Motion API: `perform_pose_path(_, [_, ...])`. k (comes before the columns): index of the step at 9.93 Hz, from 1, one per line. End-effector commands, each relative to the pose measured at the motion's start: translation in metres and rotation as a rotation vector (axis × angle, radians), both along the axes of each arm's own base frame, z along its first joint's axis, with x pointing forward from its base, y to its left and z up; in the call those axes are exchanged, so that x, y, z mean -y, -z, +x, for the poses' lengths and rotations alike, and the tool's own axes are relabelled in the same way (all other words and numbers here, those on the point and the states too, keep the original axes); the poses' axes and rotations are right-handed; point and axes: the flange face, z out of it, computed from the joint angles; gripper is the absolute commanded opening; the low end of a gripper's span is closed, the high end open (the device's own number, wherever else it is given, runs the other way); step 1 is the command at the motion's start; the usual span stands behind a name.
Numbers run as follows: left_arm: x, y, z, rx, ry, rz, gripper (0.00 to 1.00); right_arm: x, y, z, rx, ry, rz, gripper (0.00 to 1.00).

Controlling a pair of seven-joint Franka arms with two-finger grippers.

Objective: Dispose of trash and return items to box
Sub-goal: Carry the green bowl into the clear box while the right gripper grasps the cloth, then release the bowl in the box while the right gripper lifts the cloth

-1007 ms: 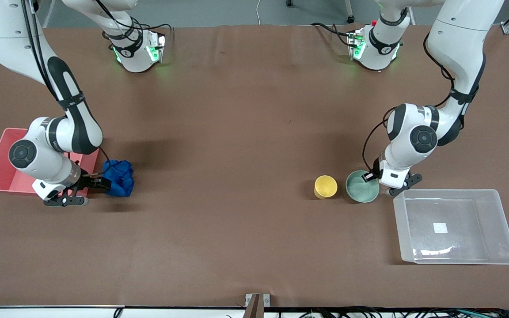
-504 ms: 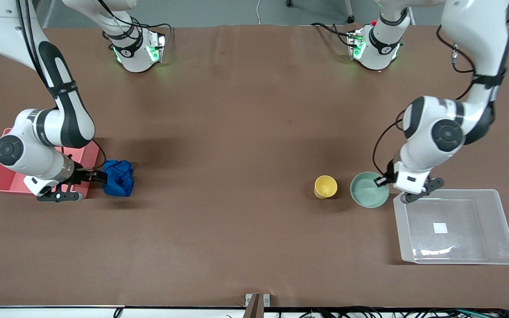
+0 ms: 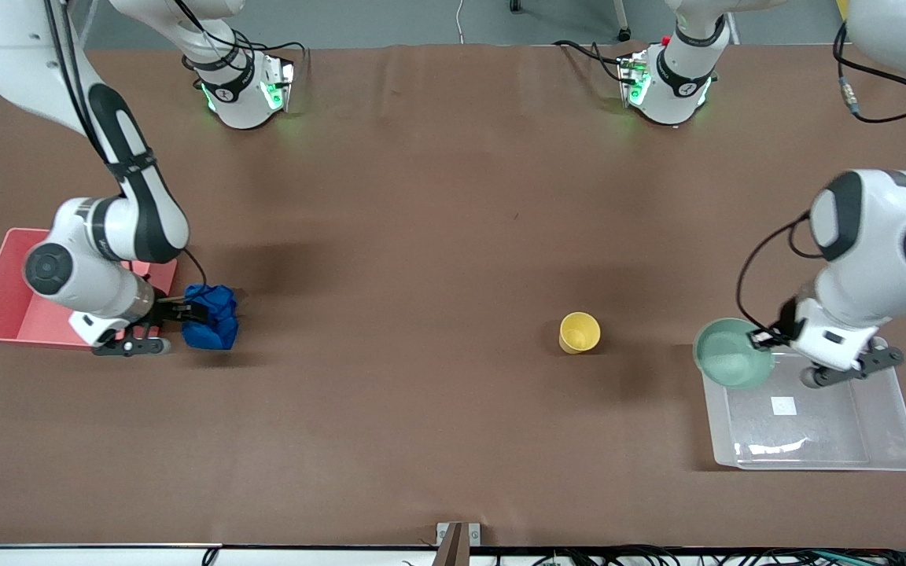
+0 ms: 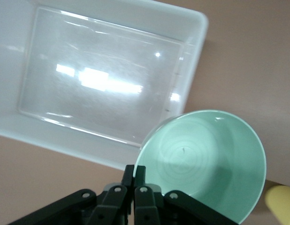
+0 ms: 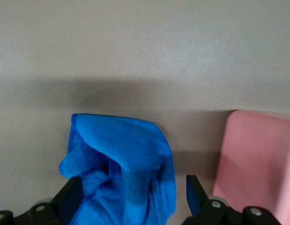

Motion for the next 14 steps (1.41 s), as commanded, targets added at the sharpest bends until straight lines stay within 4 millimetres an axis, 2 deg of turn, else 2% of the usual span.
perform_pose_path(1, [-0.047, 0.046, 0.021, -0.042, 0.078, -0.005, 0.0, -0.001, 0.015, -0.003, -0.007, 0.015, -0.003, 0.89])
perform_pose_path(2, [-0.065, 0.062, 0.03, -0.047, 0.1, -0.012, 0.0, -0.002, 0.017, -0.004, -0.01, 0.01, -0.003, 0.42])
perform_pose_path(3, [-0.08, 0.075, 0.038, -0.048, 0.111, -0.019, 0.0, -0.004, 0.018, -0.004, -0.017, 0.007, -0.003, 0.11])
perform_pose_path(4, [-0.083, 0.086, 0.048, -0.045, 0.125, -0.023, 0.0, -0.01, 0.017, -0.005, -0.024, -0.002, -0.003, 0.05])
perform_pose_path(6, [-0.085, 0.118, 0.052, -0.053, 0.154, -0.029, 0.0, -0.011, 0.012, -0.006, -0.037, -0.001, -0.002, 0.02])
perform_pose_path(7, [-0.086, 0.139, 0.051, -0.067, 0.151, -0.036, 0.01, -0.011, -0.01, -0.003, -0.031, -0.001, -0.001, 0.01])
perform_pose_path(8, [-0.095, 0.155, 0.048, -0.079, 0.137, -0.045, 0.05, -0.01, -0.04, 0.0, -0.025, 0.0, 0.001, 0.01])
perform_pose_path(9, [-0.092, 0.16, 0.048, -0.086, 0.129, -0.048, 0.17, -0.005, -0.083, 0.004, -0.027, 0.01, 0.003, 0.01])
perform_pose_path(10, [-0.091, 0.159, 0.048, -0.085, 0.126, -0.047, 0.48, 0.002, -0.126, 0.007, -0.045, 0.018, 0.005, 0.01])
perform_pose_path(11, [-0.091, 0.153, 0.049, -0.076, 0.127, -0.046, 0.99, 0.019, -0.164, 0.007, -0.057, 0.037, 0.007, 0.01])
perform_pose_path(12, [-0.085, 0.138, 0.053, -0.056, 0.138, -0.043, 1.0, 0.042, -0.193, 0.002, -0.062, 0.063, 0.011, 0.01])
perform_pose_path(13, [-0.081, 0.11, 0.055, -0.028, 0.142, -0.034, 1.0, 0.061, -0.211, -0.006, -0.045, 0.049, 0.016, 0.01])
perform_pose_path(14, [-0.063, 0.083, 0.055, -0.011, 0.159, -0.032, 1.0, 0.091, -0.214, -0.014, -0.046, 0.037, 0.024, 0.01])
